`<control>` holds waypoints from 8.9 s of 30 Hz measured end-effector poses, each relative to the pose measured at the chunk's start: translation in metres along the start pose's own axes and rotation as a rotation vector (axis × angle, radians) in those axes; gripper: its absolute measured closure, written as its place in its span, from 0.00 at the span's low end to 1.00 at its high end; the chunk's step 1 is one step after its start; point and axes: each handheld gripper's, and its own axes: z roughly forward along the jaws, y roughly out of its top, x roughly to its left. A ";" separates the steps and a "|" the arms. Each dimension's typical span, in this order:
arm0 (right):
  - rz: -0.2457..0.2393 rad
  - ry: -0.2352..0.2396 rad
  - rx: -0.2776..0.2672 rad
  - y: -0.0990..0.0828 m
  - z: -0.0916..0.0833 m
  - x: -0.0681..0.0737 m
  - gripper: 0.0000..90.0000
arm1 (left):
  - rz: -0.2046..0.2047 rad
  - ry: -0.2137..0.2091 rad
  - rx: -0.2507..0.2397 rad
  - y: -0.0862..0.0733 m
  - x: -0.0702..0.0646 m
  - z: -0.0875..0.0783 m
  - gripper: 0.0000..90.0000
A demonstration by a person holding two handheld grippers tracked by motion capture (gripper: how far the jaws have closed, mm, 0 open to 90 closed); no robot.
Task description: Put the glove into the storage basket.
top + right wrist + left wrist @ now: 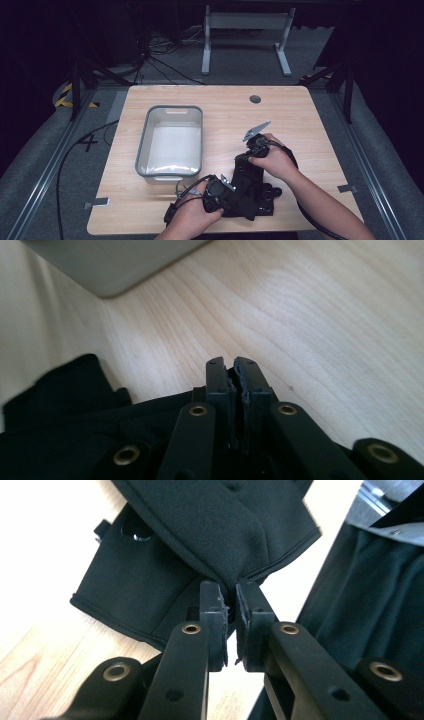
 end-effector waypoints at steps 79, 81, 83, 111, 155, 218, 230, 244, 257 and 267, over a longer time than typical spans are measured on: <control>0.027 -0.089 -0.347 -0.077 -0.080 0.023 0.93 | -0.004 0.308 -0.114 0.019 0.040 -0.035 0.85; 0.021 -0.081 -0.343 -0.080 -0.081 0.027 0.93 | 0.004 0.283 -0.086 0.017 0.037 -0.037 0.84; 0.015 -0.070 -0.335 -0.083 -0.082 0.032 0.92 | 0.010 0.266 -0.060 0.015 0.033 -0.038 0.82; 0.092 -0.038 -0.255 -0.110 -0.098 0.052 0.85 | -0.038 0.153 -0.147 0.018 0.031 -0.043 0.76; 0.094 -0.096 -0.080 -0.137 -0.077 0.033 0.80 | 0.095 0.025 0.068 0.012 0.018 -0.001 0.73; 0.020 -0.135 -0.029 -0.140 -0.085 0.032 0.87 | 0.014 0.066 0.073 -0.016 0.014 -0.013 0.80; 0.082 -0.156 -0.119 -0.142 -0.104 0.025 0.81 | 0.066 0.040 -0.051 0.012 0.016 -0.023 0.65; 0.178 -0.161 -0.152 -0.160 -0.111 0.006 0.73 | 0.149 -0.010 -0.093 0.043 0.007 -0.004 0.59; 0.228 -0.128 -0.159 -0.166 -0.109 0.001 0.73 | 0.218 -0.034 -0.091 0.054 0.000 0.023 0.52; 0.218 -0.092 -0.176 -0.163 -0.108 0.008 0.71 | 0.284 0.022 -0.026 0.055 0.001 0.042 0.37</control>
